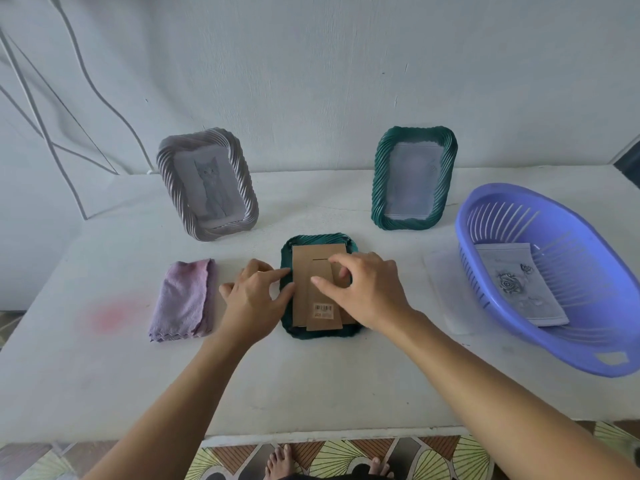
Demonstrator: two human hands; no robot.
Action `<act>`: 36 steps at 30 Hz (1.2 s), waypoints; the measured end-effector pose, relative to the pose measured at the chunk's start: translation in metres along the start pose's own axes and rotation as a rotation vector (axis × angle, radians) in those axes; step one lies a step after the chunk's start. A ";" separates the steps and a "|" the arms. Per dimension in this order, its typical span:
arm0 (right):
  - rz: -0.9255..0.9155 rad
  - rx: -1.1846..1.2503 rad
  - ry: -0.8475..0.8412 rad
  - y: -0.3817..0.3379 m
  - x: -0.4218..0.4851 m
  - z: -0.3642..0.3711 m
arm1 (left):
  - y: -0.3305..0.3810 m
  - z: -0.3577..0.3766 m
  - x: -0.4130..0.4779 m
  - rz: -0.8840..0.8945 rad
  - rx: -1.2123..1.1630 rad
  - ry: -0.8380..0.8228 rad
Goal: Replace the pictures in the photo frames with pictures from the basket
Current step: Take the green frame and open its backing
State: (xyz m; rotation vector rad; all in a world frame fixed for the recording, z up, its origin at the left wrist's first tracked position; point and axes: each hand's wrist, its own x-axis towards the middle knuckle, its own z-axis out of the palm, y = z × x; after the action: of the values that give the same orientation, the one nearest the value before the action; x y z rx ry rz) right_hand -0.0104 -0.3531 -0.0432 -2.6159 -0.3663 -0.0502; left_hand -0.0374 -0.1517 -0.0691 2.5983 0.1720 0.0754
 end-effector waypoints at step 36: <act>0.234 0.936 0.029 -0.018 -0.017 -0.030 | 0.051 -0.031 -0.017 0.195 -0.378 -0.090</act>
State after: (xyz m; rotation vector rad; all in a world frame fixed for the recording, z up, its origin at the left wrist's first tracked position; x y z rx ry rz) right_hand -0.0311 -0.3567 -0.0100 -1.7083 -0.0366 0.1330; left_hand -0.0512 -0.1821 -0.0167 2.2281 -0.1185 0.0548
